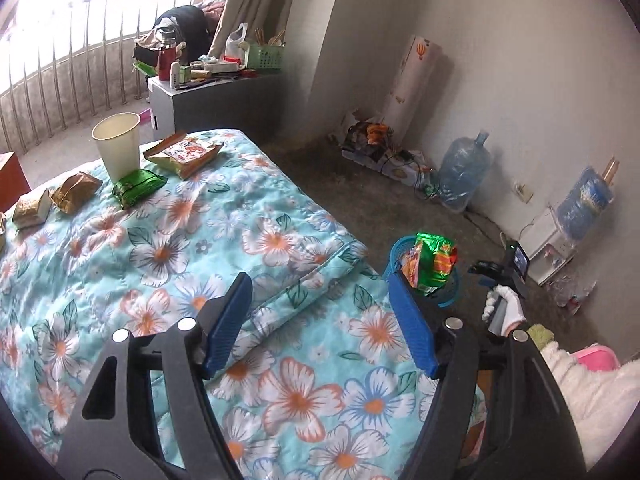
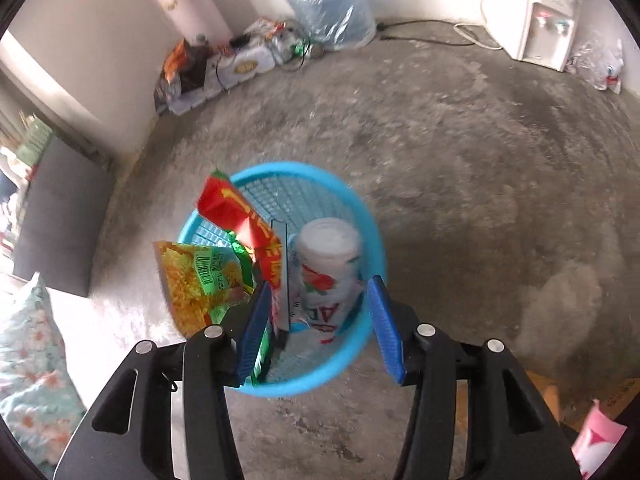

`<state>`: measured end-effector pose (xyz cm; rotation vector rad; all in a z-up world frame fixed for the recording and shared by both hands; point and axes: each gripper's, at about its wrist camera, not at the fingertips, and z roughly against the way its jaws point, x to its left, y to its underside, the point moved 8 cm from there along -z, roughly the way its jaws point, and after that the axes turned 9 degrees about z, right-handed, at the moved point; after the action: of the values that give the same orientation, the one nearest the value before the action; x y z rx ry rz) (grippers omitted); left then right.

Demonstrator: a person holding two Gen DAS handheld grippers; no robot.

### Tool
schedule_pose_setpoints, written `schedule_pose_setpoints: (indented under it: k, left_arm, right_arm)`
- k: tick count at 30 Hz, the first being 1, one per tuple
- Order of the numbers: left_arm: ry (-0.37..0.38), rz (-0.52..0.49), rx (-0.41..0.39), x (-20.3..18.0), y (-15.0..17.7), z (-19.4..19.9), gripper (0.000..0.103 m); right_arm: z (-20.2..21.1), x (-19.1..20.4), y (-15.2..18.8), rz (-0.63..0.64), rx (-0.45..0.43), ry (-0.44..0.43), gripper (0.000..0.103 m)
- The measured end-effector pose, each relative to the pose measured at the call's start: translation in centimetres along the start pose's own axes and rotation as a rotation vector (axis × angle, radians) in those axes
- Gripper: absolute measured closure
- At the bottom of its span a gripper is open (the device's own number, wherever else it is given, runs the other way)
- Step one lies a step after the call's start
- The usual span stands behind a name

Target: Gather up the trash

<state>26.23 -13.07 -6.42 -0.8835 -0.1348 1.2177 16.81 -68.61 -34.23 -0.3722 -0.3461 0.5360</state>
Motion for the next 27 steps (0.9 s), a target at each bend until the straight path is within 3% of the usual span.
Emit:
schedule_pose_setpoints:
  k: [4, 8, 12, 14, 15, 18, 23, 27]
  left_arm:
    - [0.015, 0.019, -0.035, 0.0, 0.8, 2.0, 0.034]
    - [0.011, 0.073, -0.06, 0.3, 2.1, 4.0, 0.021]
    - [-0.079, 0.177, -0.085, 1.2, 4.6, 5.9, 0.011]
    - [-0.07, 0.195, -0.075, 1.0, 6.1, 6.4, 0.011]
    - [-0.077, 0.195, -0.073, 0.9, 6.8, 6.7, 0.01]
    - [-0.159, 0.193, -0.077, 0.8, 8.8, 7.7, 0.009]
    - [-0.262, 0.152, -0.046, 0.5, 12.5, 8.9, 0.009]
    - [-0.29, 0.138, -0.062, 0.2, 13.7, 10.2, 0.009]
  right_arm:
    - [7.5, 0.5, 2.9, 0.077, -0.057, -0.078, 0.054]
    - [15.7, 3.5, 6.1, 0.213, -0.131, -0.156, 0.054]
    - [23.6, 6.7, 9.5, 0.342, -0.268, -0.167, 0.046]
    - [27.0, 8.7, 11.8, 0.412, -0.318, -0.185, 0.045]
    - [28.7, 9.8, 13.1, 0.444, -0.342, -0.203, 0.039]
    - [31.9, 12.3, 16.4, 0.535, -0.385, -0.253, 0.025]
    - [35.5, 15.7, 21.5, 0.745, -0.498, -0.208, 0.016]
    - [38.2, 18.0, 24.7, 0.866, -0.553, -0.267, 0.01]
